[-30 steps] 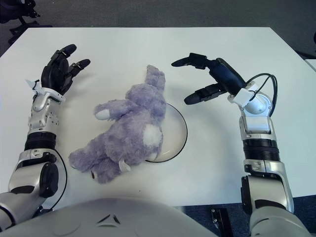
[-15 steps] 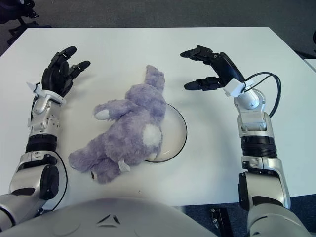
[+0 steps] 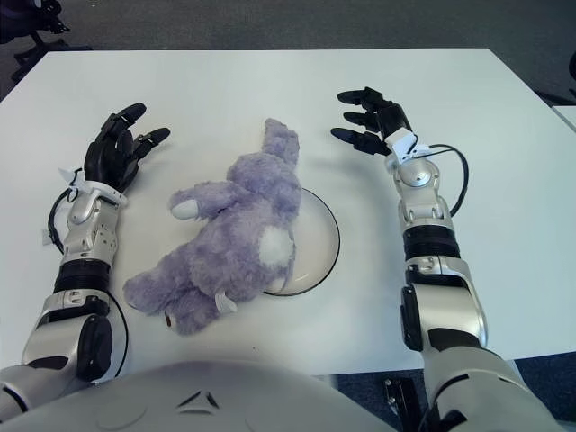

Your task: Put the doll into the plate.

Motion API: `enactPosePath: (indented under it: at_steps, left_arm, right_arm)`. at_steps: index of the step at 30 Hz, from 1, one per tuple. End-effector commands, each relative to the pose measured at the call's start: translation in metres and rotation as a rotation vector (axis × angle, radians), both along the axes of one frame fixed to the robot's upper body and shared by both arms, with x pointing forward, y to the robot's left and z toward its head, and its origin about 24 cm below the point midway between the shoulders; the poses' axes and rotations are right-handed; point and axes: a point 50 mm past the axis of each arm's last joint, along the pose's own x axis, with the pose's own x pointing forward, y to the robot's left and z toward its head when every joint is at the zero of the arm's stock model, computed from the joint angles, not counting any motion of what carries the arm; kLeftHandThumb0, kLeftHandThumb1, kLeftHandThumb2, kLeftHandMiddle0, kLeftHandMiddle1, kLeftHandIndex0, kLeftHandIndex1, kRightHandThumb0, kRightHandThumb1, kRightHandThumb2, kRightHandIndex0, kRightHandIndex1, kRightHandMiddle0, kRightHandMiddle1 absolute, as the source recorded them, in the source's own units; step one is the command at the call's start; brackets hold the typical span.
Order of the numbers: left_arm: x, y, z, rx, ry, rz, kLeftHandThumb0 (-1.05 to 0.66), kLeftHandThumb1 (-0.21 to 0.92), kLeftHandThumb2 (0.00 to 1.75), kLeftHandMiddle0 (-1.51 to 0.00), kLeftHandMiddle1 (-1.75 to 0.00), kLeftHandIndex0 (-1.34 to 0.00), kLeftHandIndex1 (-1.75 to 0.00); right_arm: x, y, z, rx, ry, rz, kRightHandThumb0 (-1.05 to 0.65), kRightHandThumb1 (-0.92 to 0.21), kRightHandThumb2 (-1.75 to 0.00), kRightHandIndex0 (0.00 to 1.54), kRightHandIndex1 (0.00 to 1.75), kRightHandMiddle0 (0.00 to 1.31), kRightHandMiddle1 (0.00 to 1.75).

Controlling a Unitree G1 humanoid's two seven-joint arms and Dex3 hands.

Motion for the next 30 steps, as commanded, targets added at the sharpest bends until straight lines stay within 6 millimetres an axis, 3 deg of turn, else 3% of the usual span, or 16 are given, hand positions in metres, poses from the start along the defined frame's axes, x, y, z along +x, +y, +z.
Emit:
enactPosePath:
  at_steps: [1, 3, 6, 9, 10, 12, 19, 20, 21, 23, 26, 30]
  left_arm:
    - [-0.003, -0.004, -0.003, 0.004, 0.025, 0.007, -0.34, 0.92, 0.32, -0.62, -0.64, -0.45, -0.68]
    - [-0.004, -0.005, -0.004, 0.003, 0.032, 0.008, -0.35, 0.92, 0.32, -0.62, -0.64, -0.45, -0.68]
    - [-0.005, -0.006, -0.006, -0.003, 0.049, 0.006, -0.36, 0.92, 0.33, -0.62, -0.64, -0.45, -0.68]
    - [-0.007, -0.008, -0.008, -0.018, 0.071, 0.001, -0.36, 0.92, 0.33, -0.62, -0.64, -0.45, -0.68]
    - [-0.007, -0.008, -0.009, -0.023, 0.076, 0.0, -0.37, 0.92, 0.34, -0.62, -0.64, -0.45, -0.68]
    - [-0.007, -0.009, -0.009, -0.027, 0.081, -0.001, -0.37, 0.92, 0.34, -0.62, -0.63, -0.44, -0.68]
    - [-0.007, -0.012, -0.01, -0.109, 0.099, -0.008, -0.37, 0.92, 0.36, -0.62, -0.64, -0.44, -0.71]
    - [-0.007, -0.013, -0.01, -0.114, 0.101, -0.008, -0.36, 0.92, 0.37, -0.61, -0.69, -0.39, -1.03]
    - [-0.007, -0.013, -0.01, -0.117, 0.102, -0.007, -0.36, 0.92, 0.39, -0.59, -0.73, -0.36, -1.24]
    - [-0.007, -0.014, -0.01, -0.124, 0.106, -0.006, -0.35, 0.92, 0.4, -0.58, -0.77, -0.33, -1.43]
    - [-0.007, -0.015, -0.01, -0.136, 0.112, -0.002, -0.35, 0.92, 0.41, -0.56, -0.84, -0.31, -1.56]
    - [-0.007, -0.016, -0.011, -0.146, 0.116, 0.002, -0.35, 0.92, 0.42, -0.54, -0.9, -0.3, -1.62]
  right_arm:
    - [0.005, -0.004, -0.01, 0.102, 0.059, -0.041, -0.35, -0.92, -0.32, 0.88, 0.12, 0.41, 0.88]
    - [0.006, -0.004, -0.014, 0.128, 0.084, -0.043, -0.35, -0.92, -0.37, 0.89, 0.14, 0.35, 1.31]
    - [0.008, -0.002, -0.018, 0.146, 0.113, -0.043, -0.35, -0.92, -0.39, 0.9, 0.16, 0.33, 1.51]
    - [0.009, 0.002, -0.023, 0.158, 0.139, -0.045, -0.35, -0.92, -0.39, 0.89, 0.22, 0.32, 1.56]
    - [0.009, 0.003, -0.024, 0.159, 0.143, -0.045, -0.35, -0.92, -0.39, 0.83, 0.36, 0.33, 1.58]
    - [0.009, 0.004, -0.025, 0.16, 0.145, -0.046, -0.35, -0.92, -0.39, 0.8, 0.45, 0.33, 1.59]
    - [0.012, 0.008, -0.03, 0.14, 0.179, -0.057, -0.35, -0.92, -0.35, 0.82, 0.6, 0.38, 1.55]
    - [0.012, 0.008, -0.03, 0.137, 0.181, -0.058, -0.35, -0.92, -0.34, 0.83, 0.62, 0.39, 1.54]
    - [0.012, 0.008, -0.03, 0.135, 0.182, -0.059, -0.35, -0.92, -0.33, 0.83, 0.64, 0.39, 1.53]
    - [0.012, 0.009, -0.03, 0.128, 0.189, -0.057, -0.35, -0.92, -0.33, 0.84, 0.65, 0.4, 1.53]
    - [0.013, 0.011, -0.031, 0.113, 0.202, -0.05, -0.35, -0.92, -0.33, 0.84, 0.67, 0.4, 1.53]
    - [0.013, 0.014, -0.034, 0.098, 0.216, -0.039, -0.35, -0.92, -0.32, 0.85, 0.67, 0.41, 1.52]
